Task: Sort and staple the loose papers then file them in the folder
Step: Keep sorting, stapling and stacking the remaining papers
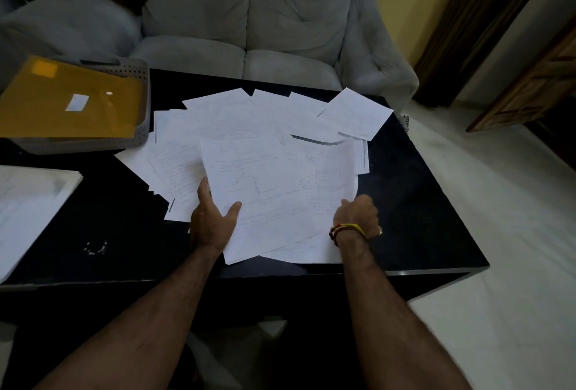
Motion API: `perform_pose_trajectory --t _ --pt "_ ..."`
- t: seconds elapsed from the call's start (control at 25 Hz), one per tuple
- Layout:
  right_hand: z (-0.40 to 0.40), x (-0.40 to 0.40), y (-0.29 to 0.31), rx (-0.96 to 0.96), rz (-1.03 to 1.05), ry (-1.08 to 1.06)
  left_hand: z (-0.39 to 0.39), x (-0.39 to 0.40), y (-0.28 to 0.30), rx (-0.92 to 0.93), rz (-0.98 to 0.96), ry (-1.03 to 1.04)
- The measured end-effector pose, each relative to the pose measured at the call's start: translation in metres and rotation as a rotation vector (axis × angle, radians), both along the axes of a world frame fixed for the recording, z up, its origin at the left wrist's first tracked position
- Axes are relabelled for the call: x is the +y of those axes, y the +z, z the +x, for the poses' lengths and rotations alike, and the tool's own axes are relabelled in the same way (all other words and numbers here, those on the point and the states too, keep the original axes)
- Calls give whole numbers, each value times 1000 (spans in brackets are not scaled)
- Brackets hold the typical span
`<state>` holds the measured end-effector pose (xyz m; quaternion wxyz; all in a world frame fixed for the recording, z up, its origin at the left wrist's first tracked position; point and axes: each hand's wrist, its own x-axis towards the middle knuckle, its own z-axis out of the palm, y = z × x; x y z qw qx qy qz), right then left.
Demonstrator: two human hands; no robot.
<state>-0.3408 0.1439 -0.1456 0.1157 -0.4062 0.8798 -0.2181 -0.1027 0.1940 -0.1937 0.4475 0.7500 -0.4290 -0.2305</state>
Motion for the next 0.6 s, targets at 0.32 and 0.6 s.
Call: perform_pose_trajectory --t 0.32,0.6 --pt "8 5 2 122 -64 181 2 4 2 16 -26 -10" --pt "13 0 1 289 -43 112 3 1 -1 24 -43 -37"
